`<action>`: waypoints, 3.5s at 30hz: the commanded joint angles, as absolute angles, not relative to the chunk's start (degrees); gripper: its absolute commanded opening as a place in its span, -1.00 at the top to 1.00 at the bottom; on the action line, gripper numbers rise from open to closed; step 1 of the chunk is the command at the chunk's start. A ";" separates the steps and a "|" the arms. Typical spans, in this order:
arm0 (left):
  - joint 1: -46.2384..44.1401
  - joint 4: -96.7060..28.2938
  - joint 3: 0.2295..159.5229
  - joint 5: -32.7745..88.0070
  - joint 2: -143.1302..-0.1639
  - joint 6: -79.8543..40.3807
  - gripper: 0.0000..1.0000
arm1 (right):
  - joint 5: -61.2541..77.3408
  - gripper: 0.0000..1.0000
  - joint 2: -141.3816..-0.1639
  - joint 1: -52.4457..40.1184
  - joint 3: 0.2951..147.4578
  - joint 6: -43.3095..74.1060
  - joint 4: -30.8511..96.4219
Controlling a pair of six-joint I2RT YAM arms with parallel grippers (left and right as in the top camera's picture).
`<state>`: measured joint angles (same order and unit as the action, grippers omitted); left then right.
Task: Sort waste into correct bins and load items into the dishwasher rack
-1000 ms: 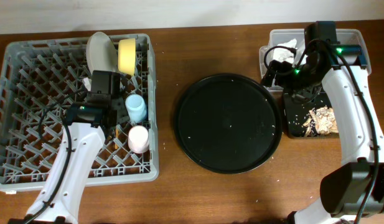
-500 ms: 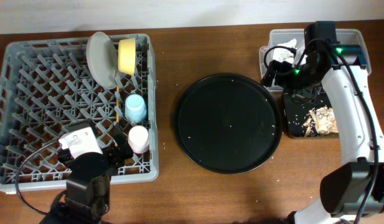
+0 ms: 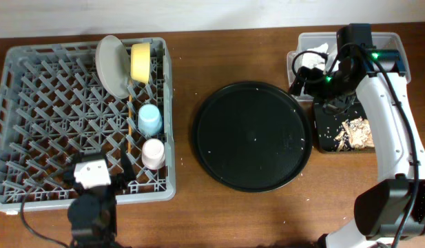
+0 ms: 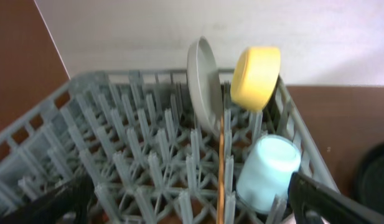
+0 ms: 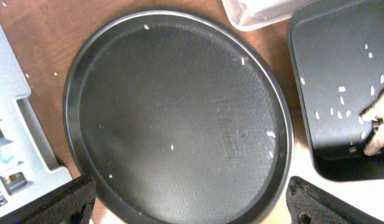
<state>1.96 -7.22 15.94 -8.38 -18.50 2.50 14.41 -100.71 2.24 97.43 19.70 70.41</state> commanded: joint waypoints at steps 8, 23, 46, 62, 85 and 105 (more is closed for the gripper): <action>4.19 -4.19 0.47 -5.72 -0.27 4.84 -0.99 | 14.11 -0.97 -100.77 1.89 97.27 19.75 70.63; 4.19 -4.19 0.49 -5.34 -0.30 4.82 -0.99 | 6.11 -0.97 -100.25 0.73 97.27 9.26 63.51; 4.19 -4.19 0.49 -5.34 -0.30 4.82 -0.99 | 2.39 -0.97 -5.26 -4.12 0.47 3.44 -10.35; 4.19 -4.19 0.49 -5.34 -0.30 4.84 -0.99 | 3.03 -0.97 -0.14 -4.23 0.32 2.22 4.32; 4.19 -4.19 0.49 -5.34 -0.30 4.84 -0.99 | 3.18 -0.97 -0.19 -4.21 0.32 -1.28 4.27; 4.19 -4.19 0.49 -5.34 -0.30 4.82 -0.99 | 3.18 -0.97 -0.19 -4.21 0.32 -1.28 4.27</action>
<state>3.86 -4.03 0.69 -5.32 -0.64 3.90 2.48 -0.80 -3.97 0.62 -1.34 4.05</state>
